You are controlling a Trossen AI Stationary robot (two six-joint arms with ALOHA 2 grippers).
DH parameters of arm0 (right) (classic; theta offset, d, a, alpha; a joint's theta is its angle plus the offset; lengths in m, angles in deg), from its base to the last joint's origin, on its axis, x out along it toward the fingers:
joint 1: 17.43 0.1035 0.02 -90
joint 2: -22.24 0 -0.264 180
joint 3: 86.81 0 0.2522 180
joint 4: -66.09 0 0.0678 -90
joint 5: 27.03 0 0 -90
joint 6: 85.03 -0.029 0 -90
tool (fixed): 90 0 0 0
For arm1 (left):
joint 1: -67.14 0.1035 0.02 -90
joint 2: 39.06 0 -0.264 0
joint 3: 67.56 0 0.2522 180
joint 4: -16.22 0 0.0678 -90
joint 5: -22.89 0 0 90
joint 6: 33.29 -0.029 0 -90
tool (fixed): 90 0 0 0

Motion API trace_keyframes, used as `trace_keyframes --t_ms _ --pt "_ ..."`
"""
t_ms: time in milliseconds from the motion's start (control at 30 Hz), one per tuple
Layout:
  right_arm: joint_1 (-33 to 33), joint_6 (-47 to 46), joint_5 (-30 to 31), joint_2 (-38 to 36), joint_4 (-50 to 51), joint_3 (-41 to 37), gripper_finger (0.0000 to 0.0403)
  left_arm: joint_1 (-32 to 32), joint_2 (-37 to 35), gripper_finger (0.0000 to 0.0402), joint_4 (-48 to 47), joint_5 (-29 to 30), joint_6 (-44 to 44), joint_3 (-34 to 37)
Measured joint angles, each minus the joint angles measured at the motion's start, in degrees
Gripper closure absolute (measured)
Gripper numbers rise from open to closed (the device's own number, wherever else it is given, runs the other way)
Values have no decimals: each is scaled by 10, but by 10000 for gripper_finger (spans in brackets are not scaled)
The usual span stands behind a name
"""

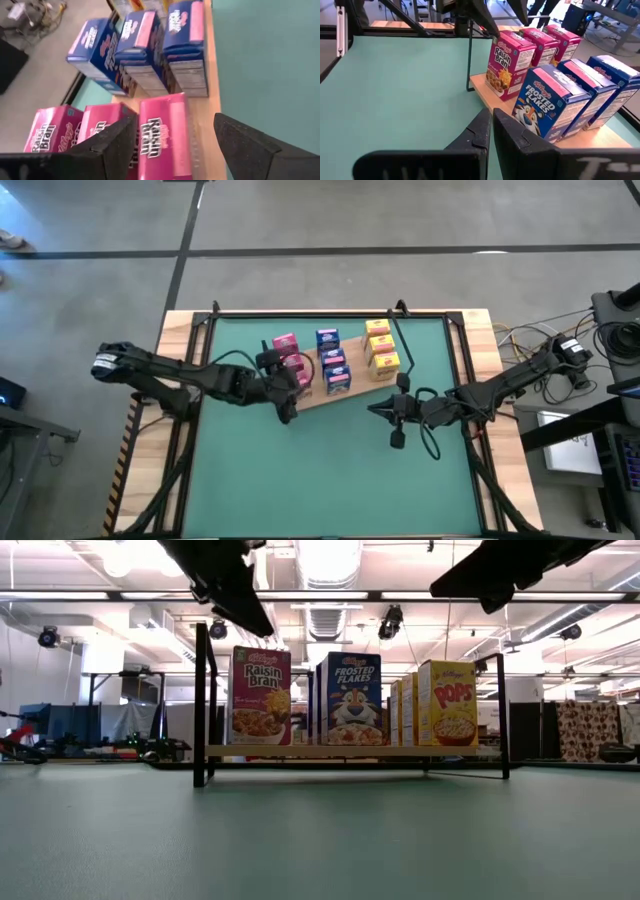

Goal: Stack cereal on shelf
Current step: Adjust the pink cereal box on the shelf

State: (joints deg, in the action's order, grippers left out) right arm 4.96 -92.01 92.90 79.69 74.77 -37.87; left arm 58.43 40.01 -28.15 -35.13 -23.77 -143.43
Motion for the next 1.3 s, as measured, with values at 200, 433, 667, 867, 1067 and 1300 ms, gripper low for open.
trace_keyframes --t_ms 200,433,667,867,1067,1300 --pt "0 1 0 0 1 0 390 25 0 153 -1 -28 0 0" --pt "0 1 0 0 1 0 390 35 4 153 -4 -41 0 5" --pt "0 2 0 0 1 0 390 45 17 153 -4 -42 0 10" --pt "0 2 0 0 1 0 390 47 30 153 -4 -43 0 10" --pt "0 4 0 1 1 0 390 47 37 163 -5 -90 0 10" --pt "0 5 0 1 1 0 390 47 37 192 -8 -90 -6 10"
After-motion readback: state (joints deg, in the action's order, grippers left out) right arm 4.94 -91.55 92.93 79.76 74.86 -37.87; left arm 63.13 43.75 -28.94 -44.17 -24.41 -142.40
